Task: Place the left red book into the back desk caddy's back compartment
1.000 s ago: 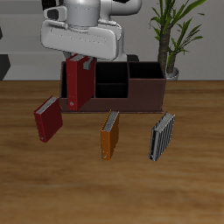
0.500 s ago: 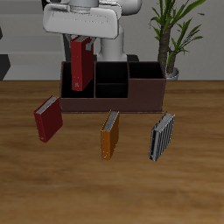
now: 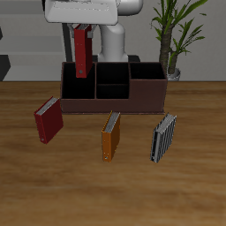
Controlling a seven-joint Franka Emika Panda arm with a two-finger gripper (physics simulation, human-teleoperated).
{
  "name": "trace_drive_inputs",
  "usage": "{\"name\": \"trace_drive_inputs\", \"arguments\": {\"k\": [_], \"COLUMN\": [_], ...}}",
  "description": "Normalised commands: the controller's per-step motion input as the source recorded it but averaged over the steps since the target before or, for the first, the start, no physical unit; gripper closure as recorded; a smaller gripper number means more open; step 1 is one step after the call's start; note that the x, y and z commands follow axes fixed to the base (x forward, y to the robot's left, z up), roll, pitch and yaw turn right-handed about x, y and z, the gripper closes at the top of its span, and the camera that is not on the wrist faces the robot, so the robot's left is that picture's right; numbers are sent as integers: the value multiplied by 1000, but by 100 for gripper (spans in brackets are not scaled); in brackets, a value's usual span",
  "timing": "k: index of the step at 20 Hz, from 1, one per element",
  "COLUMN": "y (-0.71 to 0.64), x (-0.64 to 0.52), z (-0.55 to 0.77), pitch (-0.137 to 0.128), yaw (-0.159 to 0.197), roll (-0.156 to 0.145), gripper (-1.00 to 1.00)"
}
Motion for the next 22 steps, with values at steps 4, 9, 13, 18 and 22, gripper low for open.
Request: {"name": "trace_drive_inputs", "arguments": {"k": [4,9,13,18,22], "y": [-132,-19,63,101,43], "x": [-396,-250,-330,-267,-194], "z": [43,-20,-71,-111,-219], "pitch": [23,13,5,0,36], "yaw": [72,66,76,60,-14], "roll": [-19,0,-8,-20,-51], "gripper": [100,100,100,100,100]}}
